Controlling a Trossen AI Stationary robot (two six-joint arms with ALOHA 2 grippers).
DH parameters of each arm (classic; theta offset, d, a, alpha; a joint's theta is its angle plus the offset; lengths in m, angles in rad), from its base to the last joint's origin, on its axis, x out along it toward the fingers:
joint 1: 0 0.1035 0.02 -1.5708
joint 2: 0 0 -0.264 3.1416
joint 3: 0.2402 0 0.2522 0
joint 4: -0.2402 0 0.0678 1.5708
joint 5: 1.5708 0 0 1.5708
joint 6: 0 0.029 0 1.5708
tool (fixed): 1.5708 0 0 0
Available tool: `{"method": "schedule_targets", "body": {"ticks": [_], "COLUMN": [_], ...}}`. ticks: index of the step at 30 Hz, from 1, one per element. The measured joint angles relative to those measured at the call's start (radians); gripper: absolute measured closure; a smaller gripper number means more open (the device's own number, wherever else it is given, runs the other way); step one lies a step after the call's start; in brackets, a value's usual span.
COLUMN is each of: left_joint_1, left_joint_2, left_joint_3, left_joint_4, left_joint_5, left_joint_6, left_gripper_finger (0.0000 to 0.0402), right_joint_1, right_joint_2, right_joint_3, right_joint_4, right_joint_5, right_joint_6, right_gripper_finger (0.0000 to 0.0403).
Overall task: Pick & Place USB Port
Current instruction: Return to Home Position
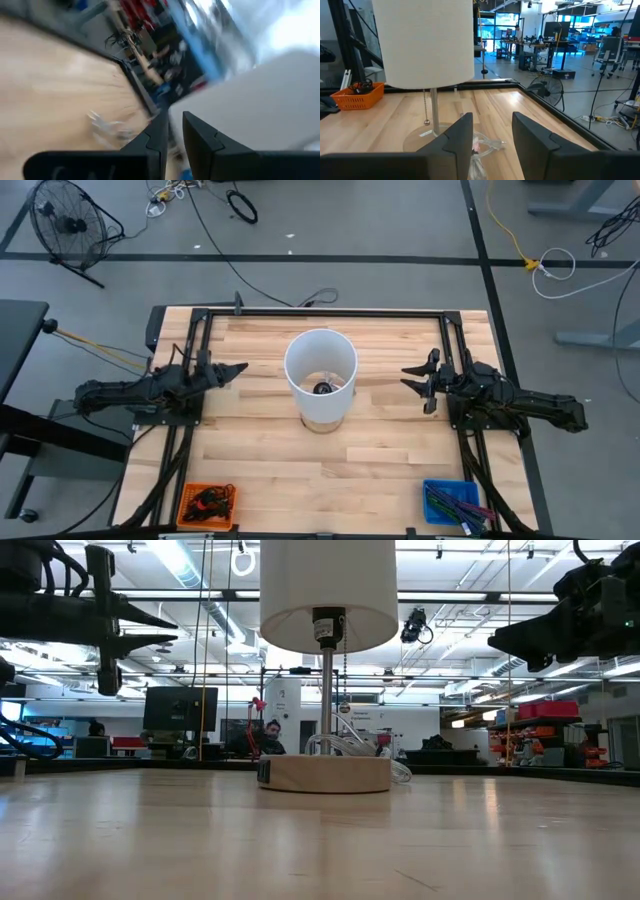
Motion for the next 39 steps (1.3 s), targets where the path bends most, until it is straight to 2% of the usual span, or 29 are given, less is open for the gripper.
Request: {"method": "schedule_targets", "body": {"ticks": [1,3,5,8,11,14,17,29,39], "left_joint_1": [0.0,-0.001,-0.011,-0.029,-0.042,-0.039,-0.04,-0.04,-0.04], "left_joint_2": [0.0,0.002,0.006,0.003,0.003,0.004,0.003,0.005,0.005], "left_joint_3": [0.0,0.0,0.001,-0.001,-0.001,-0.001,-0.001,-0.001,-0.001], "left_joint_4": [-0.008,-0.024,-0.04,-0.043,-0.041,-0.039,-0.041,-0.026,-0.023], "left_joint_5": [0.024,0.082,0.183,0.281,0.243,0.174,0.168,0.156,0.156], "left_joint_6": [0.126,0.488,0.736,0.976,1.086,1.128,1.129,0.815,0.817], "left_gripper_finger": [0.0342,0.0342,0.0342,0.0342,0.0342,0.0342,0.0342,0.0342,0.0342], "right_joint_1": [0.0,0.0,0.0,0.0,0.0,0.0,0.0,0.0,0.0], "right_joint_2": [0.0,0.0,0.0,0.0,0.0,0.0,0.0,0.0,0.0], "right_joint_3": [0.0,0.0,0.0,0.0,0.0,0.0,0.0,0.0,0.0], "right_joint_4": [0.0,0.0,0.0,0.0,0.0,0.0,0.0,0.0,0.0], "right_joint_5": [0.0,0.0,0.0,0.0,0.0,0.0,0.0,0.0,0.0], "right_joint_6": [0.0,0.0,0.0,0.0,0.0,-0.001,0.0,-0.001,-0.001], "right_gripper_finger": [0.0266,0.0266,0.0266,0.0266,0.0266,0.0266,0.0266,0.0266,0.0266]}}
